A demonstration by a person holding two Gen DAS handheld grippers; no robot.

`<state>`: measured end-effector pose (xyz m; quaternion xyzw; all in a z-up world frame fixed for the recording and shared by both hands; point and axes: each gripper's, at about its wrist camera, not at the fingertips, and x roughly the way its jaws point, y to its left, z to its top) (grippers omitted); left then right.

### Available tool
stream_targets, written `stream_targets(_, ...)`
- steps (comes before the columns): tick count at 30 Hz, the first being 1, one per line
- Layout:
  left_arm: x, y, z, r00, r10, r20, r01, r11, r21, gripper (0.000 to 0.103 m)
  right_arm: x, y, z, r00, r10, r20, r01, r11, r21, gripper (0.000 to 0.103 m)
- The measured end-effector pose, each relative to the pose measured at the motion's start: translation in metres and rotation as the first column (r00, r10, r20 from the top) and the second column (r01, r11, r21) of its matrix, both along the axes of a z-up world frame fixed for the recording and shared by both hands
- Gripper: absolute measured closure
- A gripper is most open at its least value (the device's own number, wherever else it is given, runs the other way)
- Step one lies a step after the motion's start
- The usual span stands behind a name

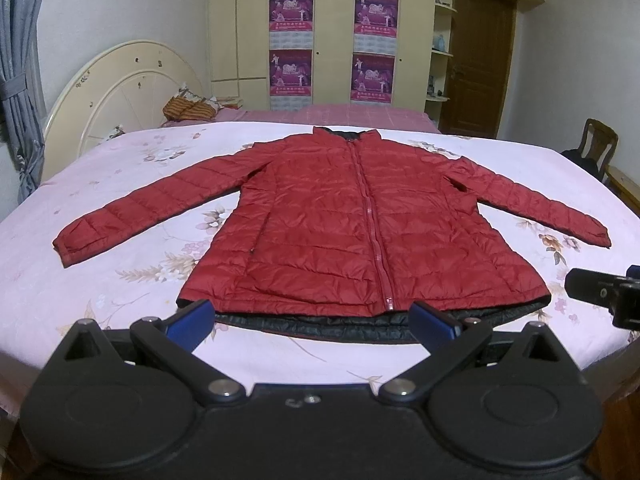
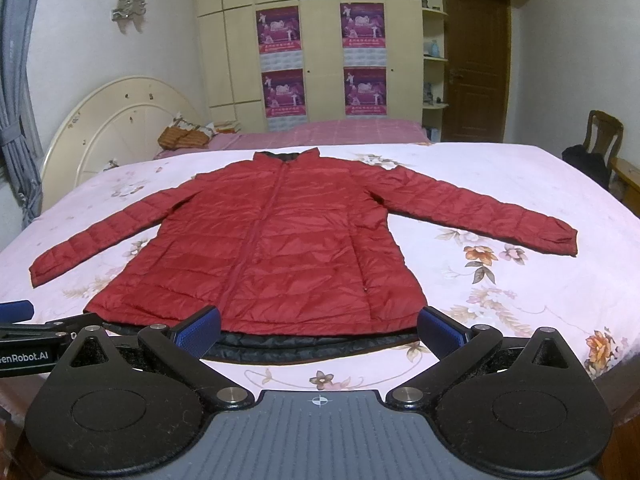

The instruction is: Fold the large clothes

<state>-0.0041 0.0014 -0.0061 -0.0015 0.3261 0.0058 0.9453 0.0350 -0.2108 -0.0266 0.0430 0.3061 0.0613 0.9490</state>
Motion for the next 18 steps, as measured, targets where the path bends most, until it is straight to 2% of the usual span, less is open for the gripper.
stream_targets(18, 0.017, 0.013, 0.002, 1.000, -0.006, 0.000, 0.006, 1.000, -0.007, 0.000, 0.018, 0.012, -0.003, 1.000, 0.003, 0.002, -0.003, 1.000, -0.012, 0.000)
